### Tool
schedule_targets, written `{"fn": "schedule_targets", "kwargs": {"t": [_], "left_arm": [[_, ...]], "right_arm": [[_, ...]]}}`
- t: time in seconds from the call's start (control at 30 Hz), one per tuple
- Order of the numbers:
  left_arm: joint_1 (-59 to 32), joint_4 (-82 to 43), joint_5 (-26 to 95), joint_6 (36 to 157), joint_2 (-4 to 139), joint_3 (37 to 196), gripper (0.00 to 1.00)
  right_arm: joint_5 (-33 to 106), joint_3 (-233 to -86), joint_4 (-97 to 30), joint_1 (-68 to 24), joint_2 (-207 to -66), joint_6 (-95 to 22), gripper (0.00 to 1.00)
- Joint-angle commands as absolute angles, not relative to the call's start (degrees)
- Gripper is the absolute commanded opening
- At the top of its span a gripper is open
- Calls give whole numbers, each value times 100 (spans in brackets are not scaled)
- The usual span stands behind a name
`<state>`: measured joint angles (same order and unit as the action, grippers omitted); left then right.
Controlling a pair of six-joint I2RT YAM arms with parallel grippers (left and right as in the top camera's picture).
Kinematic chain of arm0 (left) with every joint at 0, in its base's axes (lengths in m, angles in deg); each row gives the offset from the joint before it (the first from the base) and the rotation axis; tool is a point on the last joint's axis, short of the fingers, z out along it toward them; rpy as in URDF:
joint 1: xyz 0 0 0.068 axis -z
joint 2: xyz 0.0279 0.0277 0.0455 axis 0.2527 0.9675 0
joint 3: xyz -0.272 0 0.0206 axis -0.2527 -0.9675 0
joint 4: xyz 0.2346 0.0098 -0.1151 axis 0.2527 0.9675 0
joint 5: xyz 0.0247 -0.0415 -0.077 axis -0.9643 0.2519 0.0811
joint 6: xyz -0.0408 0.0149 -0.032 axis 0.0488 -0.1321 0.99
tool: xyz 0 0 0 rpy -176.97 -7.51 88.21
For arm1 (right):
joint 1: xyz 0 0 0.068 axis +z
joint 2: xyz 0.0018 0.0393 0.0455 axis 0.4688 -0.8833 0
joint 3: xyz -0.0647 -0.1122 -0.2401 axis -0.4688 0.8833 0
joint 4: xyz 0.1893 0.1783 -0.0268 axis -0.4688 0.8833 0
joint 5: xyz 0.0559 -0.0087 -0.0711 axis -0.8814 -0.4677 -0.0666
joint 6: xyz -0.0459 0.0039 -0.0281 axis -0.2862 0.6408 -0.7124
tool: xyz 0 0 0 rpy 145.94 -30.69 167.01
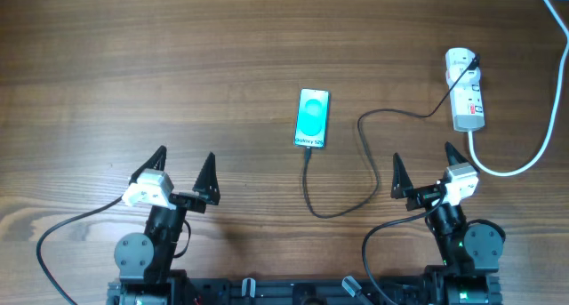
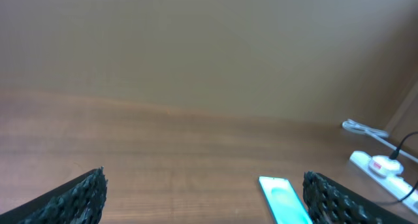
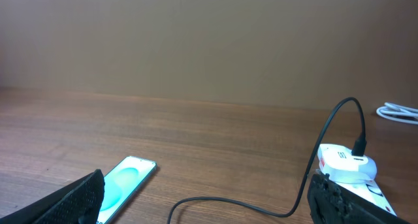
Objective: Plug charger to phone and switch on socket
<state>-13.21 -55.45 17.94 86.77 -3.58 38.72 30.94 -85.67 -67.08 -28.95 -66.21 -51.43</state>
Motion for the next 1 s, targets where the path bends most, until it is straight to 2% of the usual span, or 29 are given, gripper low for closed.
{"fn": "schedule_targets", "kwargs": {"t": [0.0, 0.2, 0.33, 0.5, 0.77, 0.97], "left_arm": [[-1386, -5886, 1851, 8563, -432, 3677, 100], [-1391, -5925, 1440, 8559, -432, 3677, 100], [-1391, -5809, 1401, 8074, -432, 3677, 100], [-1391, -4952, 997, 7969, -432, 3677, 100], [-1391, -4939, 656, 7964, -432, 3677, 100], [-1391, -4930, 743, 7536, -432, 3677, 100]], "right_arm": [[3042, -8565, -6728, -2866, -6564, -5198, 100], [3040, -8565, -6728, -2866, -6564, -5200, 100], [3040, -8565, -6728, -2866, -6564, -5198, 100], [3040, -8565, -6728, -2866, -6564, -5198, 100], [3040, -8565, -6728, -2866, -6564, -5195, 100], [3040, -8565, -6728, -2866, -6564, -5200, 100]]}}
